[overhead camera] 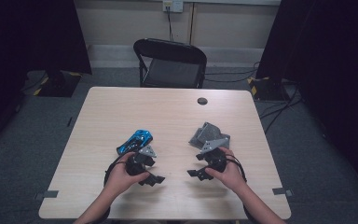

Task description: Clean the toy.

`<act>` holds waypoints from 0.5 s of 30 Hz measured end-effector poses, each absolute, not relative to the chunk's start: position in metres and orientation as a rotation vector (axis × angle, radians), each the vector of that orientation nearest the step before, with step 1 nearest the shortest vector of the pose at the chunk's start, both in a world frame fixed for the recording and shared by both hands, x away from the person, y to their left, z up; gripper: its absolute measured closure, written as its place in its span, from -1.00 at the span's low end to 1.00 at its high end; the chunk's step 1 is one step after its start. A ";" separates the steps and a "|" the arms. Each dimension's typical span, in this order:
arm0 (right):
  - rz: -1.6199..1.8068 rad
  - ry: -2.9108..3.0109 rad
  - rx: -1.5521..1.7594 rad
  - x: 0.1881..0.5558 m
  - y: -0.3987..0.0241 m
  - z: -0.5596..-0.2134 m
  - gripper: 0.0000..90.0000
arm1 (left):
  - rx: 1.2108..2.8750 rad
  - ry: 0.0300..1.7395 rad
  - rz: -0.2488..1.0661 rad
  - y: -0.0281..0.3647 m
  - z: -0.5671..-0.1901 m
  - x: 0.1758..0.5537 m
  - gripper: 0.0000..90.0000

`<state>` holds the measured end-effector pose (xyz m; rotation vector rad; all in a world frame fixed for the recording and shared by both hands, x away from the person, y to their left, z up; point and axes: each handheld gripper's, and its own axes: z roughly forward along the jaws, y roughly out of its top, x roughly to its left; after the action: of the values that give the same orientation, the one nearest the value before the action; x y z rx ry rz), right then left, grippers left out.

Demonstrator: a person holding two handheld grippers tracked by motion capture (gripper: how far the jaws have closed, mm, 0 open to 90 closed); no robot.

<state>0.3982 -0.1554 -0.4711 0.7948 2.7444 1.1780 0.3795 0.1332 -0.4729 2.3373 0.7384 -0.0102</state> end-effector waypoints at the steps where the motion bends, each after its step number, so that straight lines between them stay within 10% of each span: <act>1: 1.175 2.747 0.797 0.398 -0.156 -0.472 -0.54 | 2.333 0.732 -0.013 0.133 -0.473 0.379 -0.61; 15: 1.177 2.749 0.802 0.391 -0.165 -0.476 -0.54 | 2.326 0.691 0.004 0.139 -0.474 0.370 -0.61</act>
<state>0.3907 -0.1650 -0.4760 0.8017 2.7488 1.1772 0.3700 0.1389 -0.4741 2.3264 0.6908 0.0040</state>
